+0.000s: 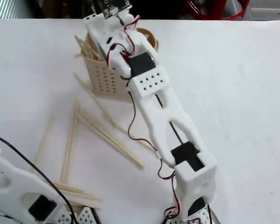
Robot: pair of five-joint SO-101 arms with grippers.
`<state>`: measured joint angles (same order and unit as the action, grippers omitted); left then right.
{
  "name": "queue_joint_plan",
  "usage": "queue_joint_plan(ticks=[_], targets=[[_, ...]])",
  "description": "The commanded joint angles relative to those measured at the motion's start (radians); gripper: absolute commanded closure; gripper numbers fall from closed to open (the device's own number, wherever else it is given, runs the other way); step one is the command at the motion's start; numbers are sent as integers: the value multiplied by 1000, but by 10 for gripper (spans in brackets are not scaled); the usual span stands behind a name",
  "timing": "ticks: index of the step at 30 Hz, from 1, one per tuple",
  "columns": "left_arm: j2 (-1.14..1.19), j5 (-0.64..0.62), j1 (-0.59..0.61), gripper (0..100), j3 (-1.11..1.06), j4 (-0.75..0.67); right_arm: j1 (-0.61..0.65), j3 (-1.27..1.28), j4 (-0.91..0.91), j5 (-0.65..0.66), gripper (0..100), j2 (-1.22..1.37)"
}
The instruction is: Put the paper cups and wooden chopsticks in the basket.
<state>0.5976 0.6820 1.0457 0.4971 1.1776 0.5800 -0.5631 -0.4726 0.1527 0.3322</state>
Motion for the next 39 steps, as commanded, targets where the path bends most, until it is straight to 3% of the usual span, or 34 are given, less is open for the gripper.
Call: queue_joint_plan(ticks=[1,5,9,12,14,18,23,28,36,39], targets=[[-15,5,-7,884,14,-12,21,-54,-87,-5,875,-28],[-18,5,-8,884,14,-9,45,-54,-200,-12,755,-45],[-19,3,-8,887,14,-9,45,-75,-255,-11,752,-76],[-33,5,-10,888,18,-2,39,-92,-400,-5,752,-125],[-76,6,-15,885,40,75,39,-106,-598,3,752,-180],[-196,91,-77,884,75,356,62,-95,-969,141,750,-274],[-308,172,-206,883,-15,577,51,55,-1184,176,748,-335],[-351,183,-303,811,-250,531,7,433,-1090,209,748,-472],[-357,114,-426,755,-601,267,-4,1048,-803,216,748,-714],[-358,109,-504,754,-657,275,-21,1197,-759,216,748,-779]])
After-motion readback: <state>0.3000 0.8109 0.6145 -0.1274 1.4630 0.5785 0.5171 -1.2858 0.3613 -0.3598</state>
